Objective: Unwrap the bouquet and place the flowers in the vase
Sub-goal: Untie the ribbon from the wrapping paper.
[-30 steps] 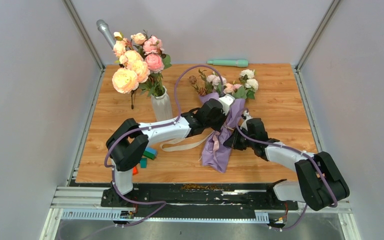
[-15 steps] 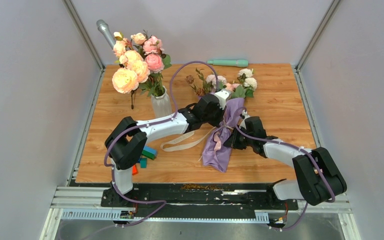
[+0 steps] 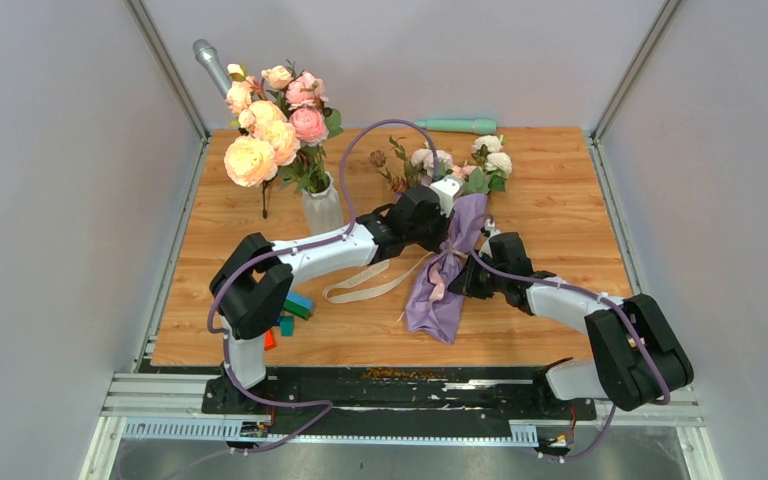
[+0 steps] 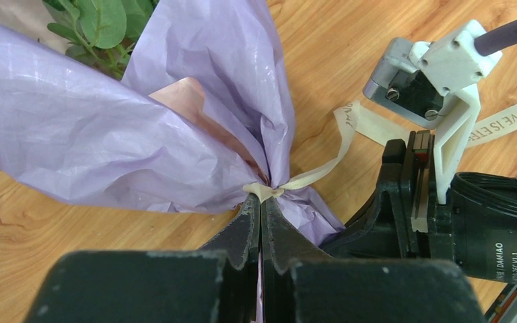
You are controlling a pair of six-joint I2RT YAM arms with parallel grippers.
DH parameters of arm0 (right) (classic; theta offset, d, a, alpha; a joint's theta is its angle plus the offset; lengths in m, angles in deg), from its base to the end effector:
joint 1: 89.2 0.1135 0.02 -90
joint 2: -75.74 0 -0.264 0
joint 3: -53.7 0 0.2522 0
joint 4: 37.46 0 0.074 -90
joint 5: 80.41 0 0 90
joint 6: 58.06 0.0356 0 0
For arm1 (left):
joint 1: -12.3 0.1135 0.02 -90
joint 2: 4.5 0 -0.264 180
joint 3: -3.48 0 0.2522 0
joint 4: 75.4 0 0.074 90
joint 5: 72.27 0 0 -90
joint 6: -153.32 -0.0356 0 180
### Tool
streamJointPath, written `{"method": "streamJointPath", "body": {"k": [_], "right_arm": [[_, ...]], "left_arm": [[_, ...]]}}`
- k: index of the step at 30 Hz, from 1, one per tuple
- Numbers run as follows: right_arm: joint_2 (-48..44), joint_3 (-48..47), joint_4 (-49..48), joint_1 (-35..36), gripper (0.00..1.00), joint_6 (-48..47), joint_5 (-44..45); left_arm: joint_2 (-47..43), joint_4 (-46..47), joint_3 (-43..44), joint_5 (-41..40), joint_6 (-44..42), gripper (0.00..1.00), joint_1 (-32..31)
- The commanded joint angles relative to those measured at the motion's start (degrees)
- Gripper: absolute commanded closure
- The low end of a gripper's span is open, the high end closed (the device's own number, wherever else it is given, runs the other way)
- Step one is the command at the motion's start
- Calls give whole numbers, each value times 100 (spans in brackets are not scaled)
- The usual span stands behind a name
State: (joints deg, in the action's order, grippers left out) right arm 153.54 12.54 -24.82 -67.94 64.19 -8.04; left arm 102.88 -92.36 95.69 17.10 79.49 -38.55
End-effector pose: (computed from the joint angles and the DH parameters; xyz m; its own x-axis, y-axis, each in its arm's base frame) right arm 0.2169 0.0960 0.1392 -0.8800 0.2033 -0.4292 -0.0711 0.8372 0.5422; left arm 0.2750 -0.3372 0.2412 -0.5368 0.2183 -0.8150 0.6456 0.7281 -0.2302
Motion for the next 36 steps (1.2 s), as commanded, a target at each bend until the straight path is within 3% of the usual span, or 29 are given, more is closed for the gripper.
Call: {"method": "streamJointPath", "body": {"k": [1,36], "right_arm": [[87,51,613,0,100,-272,484],[-490,230,503,-2,100,-278,490]], "left_arm": [[-273,627,571,-72,-26,100,69],[114,637,1346,190,203,100,-144]]}}
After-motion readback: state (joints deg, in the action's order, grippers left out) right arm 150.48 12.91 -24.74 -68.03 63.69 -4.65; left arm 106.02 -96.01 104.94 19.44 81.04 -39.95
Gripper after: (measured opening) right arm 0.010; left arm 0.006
